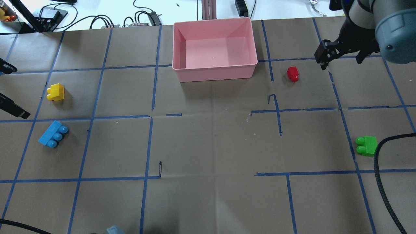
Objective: Put all blocks into box
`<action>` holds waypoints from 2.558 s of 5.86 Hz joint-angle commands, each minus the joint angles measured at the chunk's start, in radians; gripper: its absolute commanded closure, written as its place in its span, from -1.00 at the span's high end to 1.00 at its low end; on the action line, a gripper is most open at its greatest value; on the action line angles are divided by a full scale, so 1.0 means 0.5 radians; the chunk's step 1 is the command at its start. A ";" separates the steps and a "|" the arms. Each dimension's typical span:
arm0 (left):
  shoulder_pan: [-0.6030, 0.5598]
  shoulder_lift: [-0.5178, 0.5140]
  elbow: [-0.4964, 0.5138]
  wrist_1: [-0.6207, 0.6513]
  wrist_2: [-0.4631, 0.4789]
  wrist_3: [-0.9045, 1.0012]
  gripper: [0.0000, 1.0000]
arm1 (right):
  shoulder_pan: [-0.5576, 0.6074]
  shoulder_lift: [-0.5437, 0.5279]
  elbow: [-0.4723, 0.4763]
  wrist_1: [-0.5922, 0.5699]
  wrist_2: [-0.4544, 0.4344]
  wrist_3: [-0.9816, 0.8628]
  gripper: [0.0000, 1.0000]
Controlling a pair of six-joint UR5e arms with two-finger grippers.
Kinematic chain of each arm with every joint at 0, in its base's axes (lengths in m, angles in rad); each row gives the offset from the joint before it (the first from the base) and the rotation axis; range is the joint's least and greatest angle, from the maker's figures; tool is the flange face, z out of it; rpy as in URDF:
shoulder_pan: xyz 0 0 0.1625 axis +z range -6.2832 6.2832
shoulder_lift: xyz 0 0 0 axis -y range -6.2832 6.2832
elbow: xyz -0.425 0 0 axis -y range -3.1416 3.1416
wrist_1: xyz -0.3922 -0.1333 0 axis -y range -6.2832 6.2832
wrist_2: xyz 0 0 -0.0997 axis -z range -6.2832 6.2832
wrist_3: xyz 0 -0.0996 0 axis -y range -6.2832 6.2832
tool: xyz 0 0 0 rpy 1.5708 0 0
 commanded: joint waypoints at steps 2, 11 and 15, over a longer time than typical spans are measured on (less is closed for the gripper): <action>-0.005 -0.353 -0.077 0.452 -0.096 -0.113 0.99 | -0.322 -0.014 0.551 -0.754 0.211 -0.395 0.99; 0.083 -0.473 -0.328 0.649 -0.102 0.027 0.88 | -0.942 0.086 1.118 -1.026 0.122 -0.503 0.99; 0.078 -0.430 -0.326 0.649 -0.102 0.034 0.52 | -0.952 0.173 1.145 -1.081 0.073 -0.500 0.98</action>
